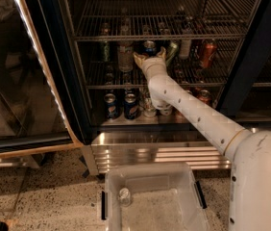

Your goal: Pick pepsi can from middle shelf of fridge

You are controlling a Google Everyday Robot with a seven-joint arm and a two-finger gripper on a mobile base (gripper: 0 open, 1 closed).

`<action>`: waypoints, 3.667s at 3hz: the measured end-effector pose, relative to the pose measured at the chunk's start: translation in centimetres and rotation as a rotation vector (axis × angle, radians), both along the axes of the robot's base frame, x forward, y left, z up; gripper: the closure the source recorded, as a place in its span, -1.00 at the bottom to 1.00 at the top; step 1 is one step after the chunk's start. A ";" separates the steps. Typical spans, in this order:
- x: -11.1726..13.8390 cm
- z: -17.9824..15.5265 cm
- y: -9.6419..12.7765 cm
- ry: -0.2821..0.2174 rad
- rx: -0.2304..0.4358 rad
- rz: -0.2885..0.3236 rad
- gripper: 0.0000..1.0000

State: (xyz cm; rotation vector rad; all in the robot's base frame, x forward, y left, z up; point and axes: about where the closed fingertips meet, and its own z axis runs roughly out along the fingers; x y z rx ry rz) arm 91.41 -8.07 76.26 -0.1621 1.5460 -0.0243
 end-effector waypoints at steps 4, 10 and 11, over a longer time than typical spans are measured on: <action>1.6 -0.5 -0.2 0.016 0.012 0.003 -0.04; -1.5 0.0 -1.8 -0.004 0.044 -0.023 1.00; -3.4 1.0 -2.5 -0.032 0.042 -0.036 1.00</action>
Offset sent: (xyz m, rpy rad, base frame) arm 0.0030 0.0118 -0.0010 -0.0038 0.0109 0.0475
